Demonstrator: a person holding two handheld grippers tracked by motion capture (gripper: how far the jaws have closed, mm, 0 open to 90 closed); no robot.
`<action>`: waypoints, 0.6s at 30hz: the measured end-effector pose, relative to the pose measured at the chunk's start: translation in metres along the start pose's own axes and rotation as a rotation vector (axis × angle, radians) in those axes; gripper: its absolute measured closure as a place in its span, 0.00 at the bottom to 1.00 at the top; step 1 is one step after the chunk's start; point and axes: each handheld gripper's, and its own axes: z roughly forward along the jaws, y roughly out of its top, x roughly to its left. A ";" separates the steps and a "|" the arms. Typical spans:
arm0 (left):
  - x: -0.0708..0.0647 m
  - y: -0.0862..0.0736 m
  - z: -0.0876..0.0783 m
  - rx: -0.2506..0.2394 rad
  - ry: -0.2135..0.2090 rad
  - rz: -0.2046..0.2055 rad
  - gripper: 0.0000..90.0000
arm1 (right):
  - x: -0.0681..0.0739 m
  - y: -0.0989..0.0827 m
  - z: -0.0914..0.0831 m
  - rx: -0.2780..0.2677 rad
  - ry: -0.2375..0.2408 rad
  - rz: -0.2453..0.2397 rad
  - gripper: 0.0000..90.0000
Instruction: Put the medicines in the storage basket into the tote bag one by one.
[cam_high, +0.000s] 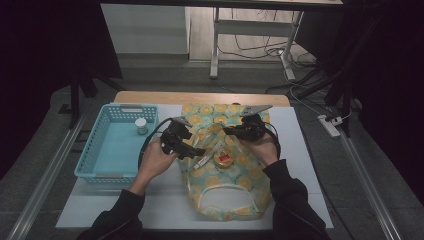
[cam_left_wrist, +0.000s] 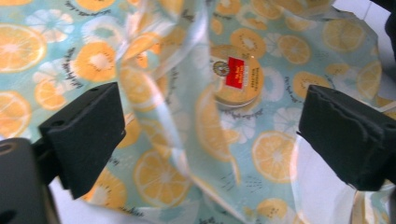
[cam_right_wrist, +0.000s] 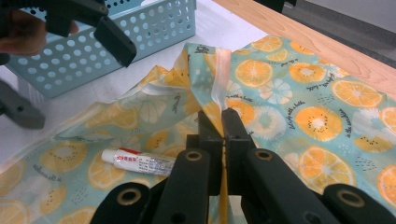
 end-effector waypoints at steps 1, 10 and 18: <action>0.002 -0.001 -0.002 -0.003 0.003 -0.001 0.07 | 0.000 0.000 0.000 0.000 0.001 0.001 1.00; 0.016 -0.008 -0.022 -0.035 0.062 0.014 0.02 | -0.001 -0.001 0.000 0.008 0.003 0.011 1.00; 0.033 -0.018 -0.038 -0.056 0.111 0.005 0.00 | -0.001 -0.001 0.000 0.012 0.002 0.010 1.00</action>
